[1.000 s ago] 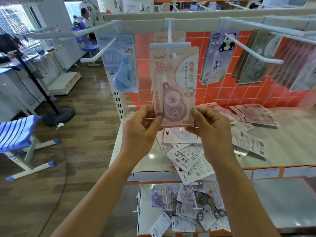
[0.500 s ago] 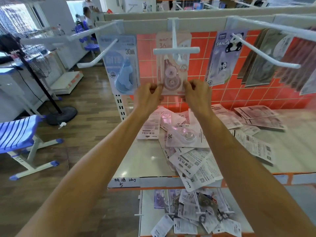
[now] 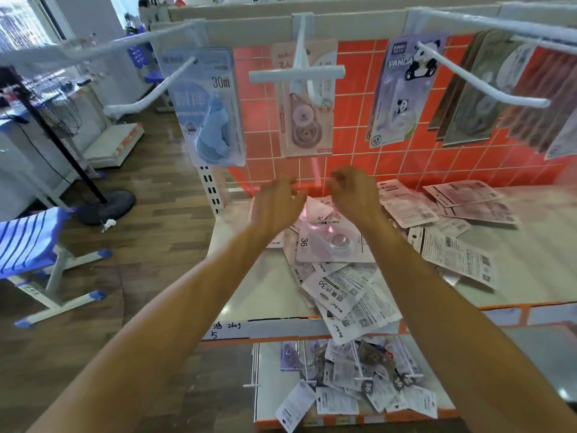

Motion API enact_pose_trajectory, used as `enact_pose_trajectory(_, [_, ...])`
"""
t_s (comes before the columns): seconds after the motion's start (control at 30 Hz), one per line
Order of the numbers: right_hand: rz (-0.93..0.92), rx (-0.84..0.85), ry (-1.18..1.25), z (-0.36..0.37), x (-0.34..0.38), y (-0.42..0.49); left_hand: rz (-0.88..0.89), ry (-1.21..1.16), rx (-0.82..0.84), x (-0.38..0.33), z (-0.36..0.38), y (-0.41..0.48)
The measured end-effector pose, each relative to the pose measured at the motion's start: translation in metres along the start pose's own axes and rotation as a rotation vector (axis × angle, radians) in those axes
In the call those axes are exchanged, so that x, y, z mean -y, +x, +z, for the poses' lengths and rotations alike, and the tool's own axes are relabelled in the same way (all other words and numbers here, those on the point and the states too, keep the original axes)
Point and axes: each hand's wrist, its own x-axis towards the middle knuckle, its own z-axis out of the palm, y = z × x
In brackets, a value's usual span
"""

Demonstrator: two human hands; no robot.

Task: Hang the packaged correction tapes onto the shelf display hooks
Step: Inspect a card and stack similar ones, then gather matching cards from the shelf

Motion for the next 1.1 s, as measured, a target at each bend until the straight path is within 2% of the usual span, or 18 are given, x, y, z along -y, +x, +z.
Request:
enact_pose_trajectory(0.13, [0.067, 0.212, -0.164, 0.014, -0.020, -0.023, 0.113, 0.313, 0.202, 0.006, 0.033, -0.022])
enact_pose_trajectory(0.23, [0.099, 0.289, -0.350, 0.016, -0.030, -0.034, 0.121, 0.371, 0.317, 0.008, 0.050, -0.038])
enact_pose_trajectory(0.33, [0.121, 0.343, -0.400, 0.013, -0.036, -0.043, 0.145, 0.376, 0.356, 0.008, 0.059, -0.050])
enact_pose_trajectory(0.53, [0.137, 0.306, -0.418, 0.011, -0.034, -0.053, 0.167, 0.319, 0.318, 0.010, 0.061, -0.061])
enact_pose_trajectory(0.83, [0.211, 0.208, -0.322, -0.009, -0.034, -0.058, 0.207, 0.283, 0.278, 0.011, 0.059, -0.072])
enact_pose_trajectory(1.0, [0.242, 0.160, -0.238, -0.015, -0.040, -0.062, 0.248, 0.263, 0.193, 0.007, 0.061, -0.078])
enact_pose_trajectory(1.1, [0.291, 0.085, -0.096, -0.028, -0.040, -0.069, 0.295, 0.236, 0.110, 0.006, 0.061, -0.080])
